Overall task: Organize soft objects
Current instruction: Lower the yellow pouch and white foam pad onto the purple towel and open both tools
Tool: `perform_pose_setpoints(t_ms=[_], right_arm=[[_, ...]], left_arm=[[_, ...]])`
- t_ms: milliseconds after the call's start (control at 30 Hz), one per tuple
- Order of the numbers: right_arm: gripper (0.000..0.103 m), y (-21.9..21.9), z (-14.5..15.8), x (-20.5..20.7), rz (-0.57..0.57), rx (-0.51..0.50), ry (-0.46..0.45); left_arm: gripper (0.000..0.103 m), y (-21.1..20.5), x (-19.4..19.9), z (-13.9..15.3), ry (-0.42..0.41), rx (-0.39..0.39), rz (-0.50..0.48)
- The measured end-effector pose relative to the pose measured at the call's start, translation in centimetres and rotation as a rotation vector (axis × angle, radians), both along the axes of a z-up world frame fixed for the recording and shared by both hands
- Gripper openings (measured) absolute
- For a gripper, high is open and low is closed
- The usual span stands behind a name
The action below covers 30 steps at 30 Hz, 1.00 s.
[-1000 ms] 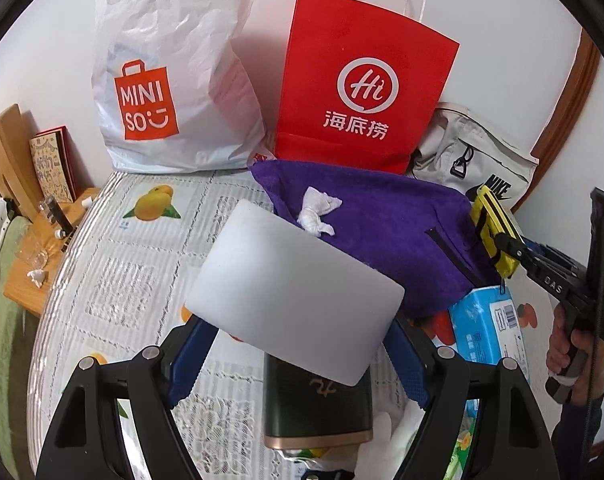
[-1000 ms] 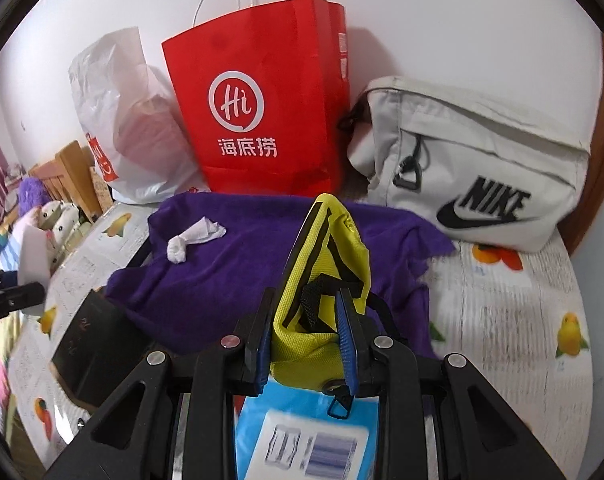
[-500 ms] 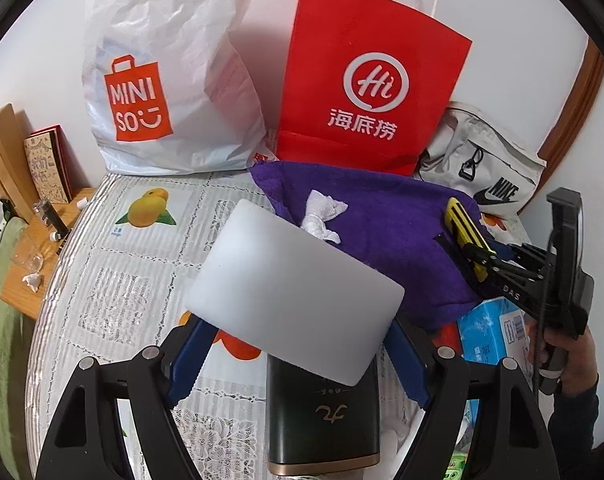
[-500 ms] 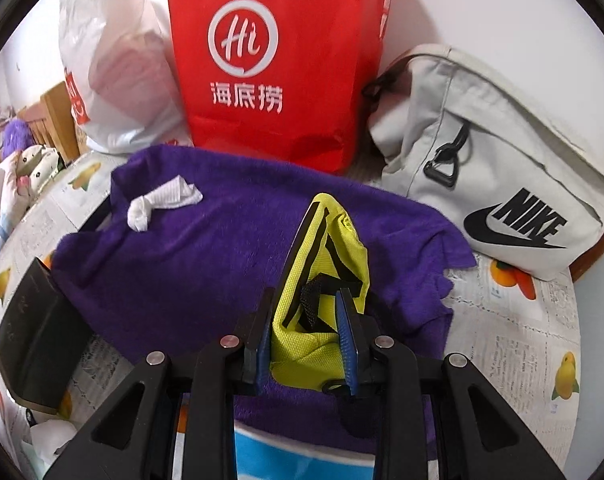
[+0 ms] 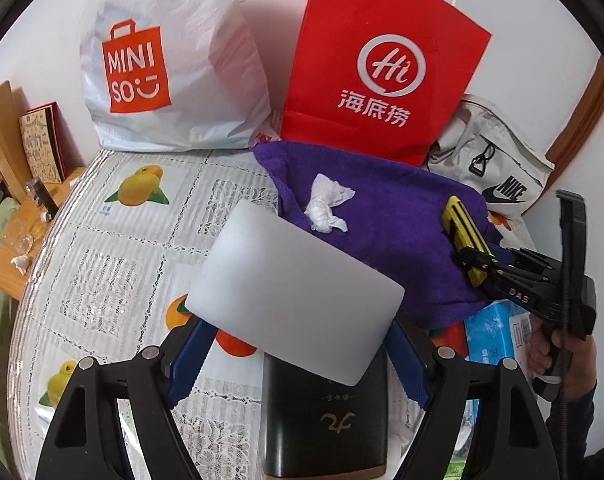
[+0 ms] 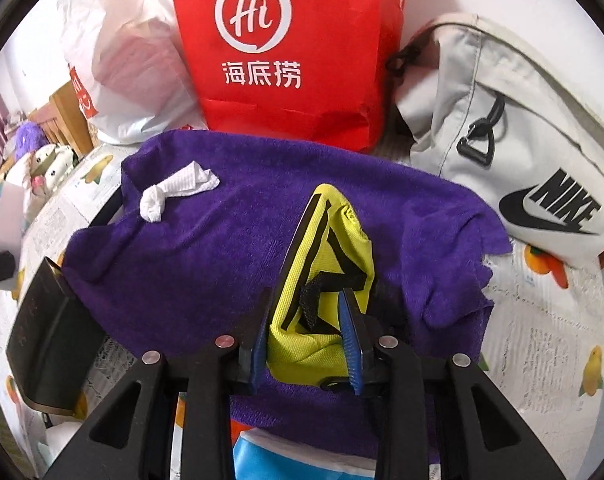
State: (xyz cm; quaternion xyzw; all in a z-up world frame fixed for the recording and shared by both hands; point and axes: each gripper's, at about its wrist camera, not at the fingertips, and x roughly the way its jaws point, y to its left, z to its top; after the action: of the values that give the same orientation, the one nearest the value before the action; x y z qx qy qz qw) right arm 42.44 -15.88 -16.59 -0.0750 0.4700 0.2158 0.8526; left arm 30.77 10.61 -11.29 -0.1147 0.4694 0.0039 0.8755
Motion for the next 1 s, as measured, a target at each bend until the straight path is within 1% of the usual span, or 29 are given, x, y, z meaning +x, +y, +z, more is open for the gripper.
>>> perform_pose_setpoints(t_ms=[100, 167, 200, 233, 267, 433, 600, 667, 867, 967, 1000], right_arm=[[0.034, -0.5, 0.0, 0.2, -0.009, 0.037, 0.018], [0.036, -0.6, 0.0, 0.3, 0.002, 0.083, 0.043], [0.041, -0.6, -0.1, 0.3, 0.014, 0.102, 0.055], [0.048, -0.4, -0.2, 0.3, 0.025, 0.107, 0.066], [0.049, -0.2, -0.3, 0.3, 0.034, 0.101, 0.07], [0.05, -0.3, 0.6, -0.6, 0.058, 0.089, 0.029], [0.051, -2.3, 1.7, -1.8, 0.021, 0.087, -0.011], [0.051, -3.1, 2.0, -2.3, 0.01, 0.089, -0.019], [0.051, -5.4, 2.5, -3.9, -0.012, 0.063, -0.031], [0.053, -6.2, 2.7, -4.7, -0.021, 0.068, -0.041], [0.055, -6.3, 2.6, -4.9, -0.019, 0.071, -0.043]], left_arm=[[0.079, 0.1, 0.6, -0.3, 0.002, -0.004, 0.003], [0.079, 0.1, 1.2, -0.5, 0.002, -0.011, 0.004], [0.079, 0.1, 1.5, -0.6, 0.003, -0.013, 0.001], [0.079, 0.0, 1.8, -0.6, 0.001, -0.016, -0.001], [0.079, 0.0, 2.0, -0.6, -0.002, -0.019, -0.002], [0.08, -1.4, 4.1, -0.9, 0.004, -0.007, -0.039], [0.081, -3.5, 6.2, -1.8, 0.026, 0.011, -0.087], [0.081, -4.1, 7.0, -2.5, 0.047, 0.013, -0.097], [0.081, -4.9, 8.9, -4.7, 0.119, -0.038, -0.115], [0.081, -5.5, 9.4, -5.3, 0.136, -0.029, -0.125], [0.081, -5.8, 9.5, -5.5, 0.14, -0.023, -0.131]])
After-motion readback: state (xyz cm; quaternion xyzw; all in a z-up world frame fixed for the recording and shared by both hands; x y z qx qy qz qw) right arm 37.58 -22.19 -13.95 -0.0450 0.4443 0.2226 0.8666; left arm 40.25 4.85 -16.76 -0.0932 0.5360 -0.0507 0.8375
